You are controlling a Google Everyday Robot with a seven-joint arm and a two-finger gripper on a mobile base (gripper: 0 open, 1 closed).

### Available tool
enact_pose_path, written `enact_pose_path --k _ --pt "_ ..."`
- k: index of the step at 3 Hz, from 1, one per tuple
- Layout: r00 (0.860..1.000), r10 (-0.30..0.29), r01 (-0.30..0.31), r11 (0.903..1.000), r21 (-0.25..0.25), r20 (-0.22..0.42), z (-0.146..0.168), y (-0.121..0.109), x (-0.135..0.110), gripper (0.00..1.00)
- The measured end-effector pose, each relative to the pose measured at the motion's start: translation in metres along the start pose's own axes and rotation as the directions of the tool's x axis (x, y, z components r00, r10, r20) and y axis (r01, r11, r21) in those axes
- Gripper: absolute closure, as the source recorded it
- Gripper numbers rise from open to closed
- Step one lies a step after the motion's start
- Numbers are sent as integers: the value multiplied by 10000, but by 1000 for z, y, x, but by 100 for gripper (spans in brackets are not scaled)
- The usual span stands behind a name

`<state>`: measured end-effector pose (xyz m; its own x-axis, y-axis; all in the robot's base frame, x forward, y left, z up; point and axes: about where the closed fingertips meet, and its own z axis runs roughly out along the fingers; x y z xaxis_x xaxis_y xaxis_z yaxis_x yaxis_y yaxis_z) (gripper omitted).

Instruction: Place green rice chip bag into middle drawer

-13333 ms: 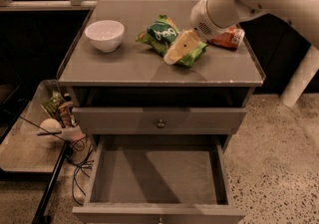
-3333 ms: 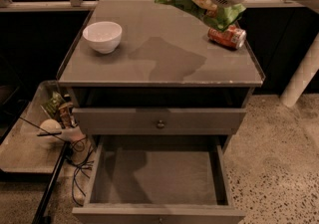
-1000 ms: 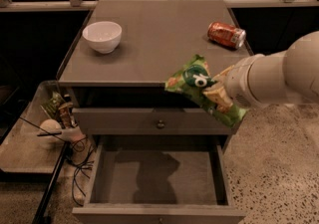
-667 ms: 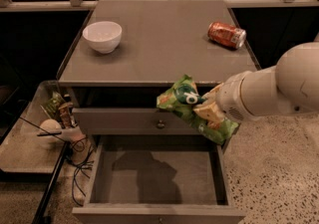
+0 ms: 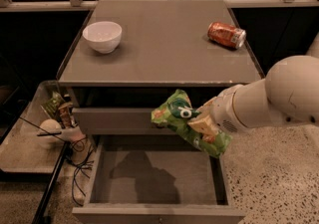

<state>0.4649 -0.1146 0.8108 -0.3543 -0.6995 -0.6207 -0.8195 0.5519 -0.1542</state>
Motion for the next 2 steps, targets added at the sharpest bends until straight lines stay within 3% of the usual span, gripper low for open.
enact_pose_path --k 1,2 --pt "9997 235 -235 9997 -13 -20 12 2 3 100" --pt "9975 710 -707 9969 -333 63 50 6 12 100"
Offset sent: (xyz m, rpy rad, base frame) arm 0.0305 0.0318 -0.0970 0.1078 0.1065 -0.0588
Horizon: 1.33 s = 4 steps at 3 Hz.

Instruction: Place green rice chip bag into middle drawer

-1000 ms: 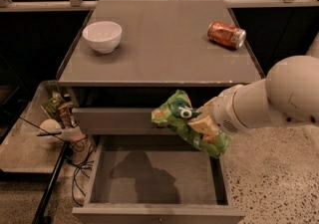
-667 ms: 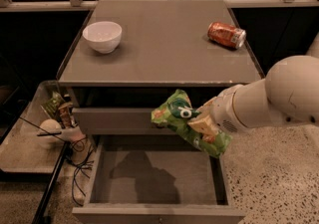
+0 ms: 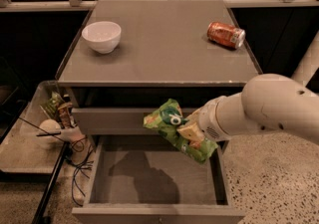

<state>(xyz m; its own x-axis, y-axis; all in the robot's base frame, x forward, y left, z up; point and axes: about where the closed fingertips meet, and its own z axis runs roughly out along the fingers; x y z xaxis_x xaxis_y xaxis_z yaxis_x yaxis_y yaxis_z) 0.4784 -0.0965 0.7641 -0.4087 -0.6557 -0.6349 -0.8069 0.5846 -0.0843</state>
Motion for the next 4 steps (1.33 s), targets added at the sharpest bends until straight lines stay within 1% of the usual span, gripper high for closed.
enact_pose_path --k 1,2,3,4 --pt "9991 419 -419 9986 -312 2 40 -1 16 100" --pt "9976 688 -689 9972 -306 -44 76 -6 36 100" --pt "9968 795 -796 9966 -234 -38 107 -8 53 100" --pt "9952 962 -966 9952 155 201 115 -17 84 100"
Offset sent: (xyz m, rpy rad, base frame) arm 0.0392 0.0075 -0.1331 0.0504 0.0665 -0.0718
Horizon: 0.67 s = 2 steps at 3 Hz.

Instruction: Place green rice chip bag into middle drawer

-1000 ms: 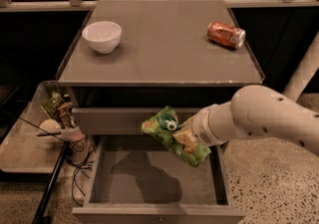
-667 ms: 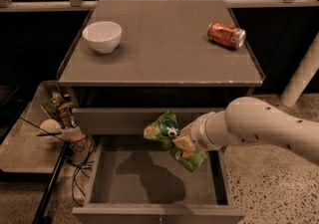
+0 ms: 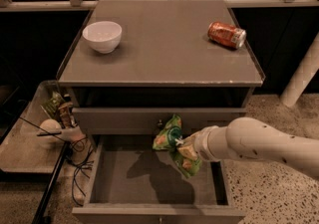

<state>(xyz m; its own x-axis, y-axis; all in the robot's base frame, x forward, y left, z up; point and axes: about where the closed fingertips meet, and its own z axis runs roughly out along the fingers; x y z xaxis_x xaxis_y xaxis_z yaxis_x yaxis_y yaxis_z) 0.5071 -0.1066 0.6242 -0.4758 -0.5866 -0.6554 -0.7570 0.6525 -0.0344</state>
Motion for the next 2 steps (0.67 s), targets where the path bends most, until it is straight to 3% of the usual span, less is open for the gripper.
enact_pose_path --k 1,2 --pt "9999 -37 37 10000 -37 -105 4 5 4 100" --pt "9976 564 -582 9974 -425 -405 23 13 33 100"
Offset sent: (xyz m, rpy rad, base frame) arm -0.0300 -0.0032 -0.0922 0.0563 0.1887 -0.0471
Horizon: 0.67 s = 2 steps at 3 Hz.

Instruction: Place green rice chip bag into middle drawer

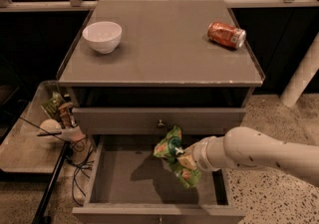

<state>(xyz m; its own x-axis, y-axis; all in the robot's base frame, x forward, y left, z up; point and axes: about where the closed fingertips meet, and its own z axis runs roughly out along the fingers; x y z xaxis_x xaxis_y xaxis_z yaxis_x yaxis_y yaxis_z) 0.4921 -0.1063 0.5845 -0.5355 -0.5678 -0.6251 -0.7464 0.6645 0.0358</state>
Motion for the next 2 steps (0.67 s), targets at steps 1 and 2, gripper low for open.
enact_pose_path --k 1,2 --pt "9971 637 -654 9970 -419 -407 32 0 43 100" --pt "9929 1037 -1078 9914 -739 -579 62 -6 67 100"
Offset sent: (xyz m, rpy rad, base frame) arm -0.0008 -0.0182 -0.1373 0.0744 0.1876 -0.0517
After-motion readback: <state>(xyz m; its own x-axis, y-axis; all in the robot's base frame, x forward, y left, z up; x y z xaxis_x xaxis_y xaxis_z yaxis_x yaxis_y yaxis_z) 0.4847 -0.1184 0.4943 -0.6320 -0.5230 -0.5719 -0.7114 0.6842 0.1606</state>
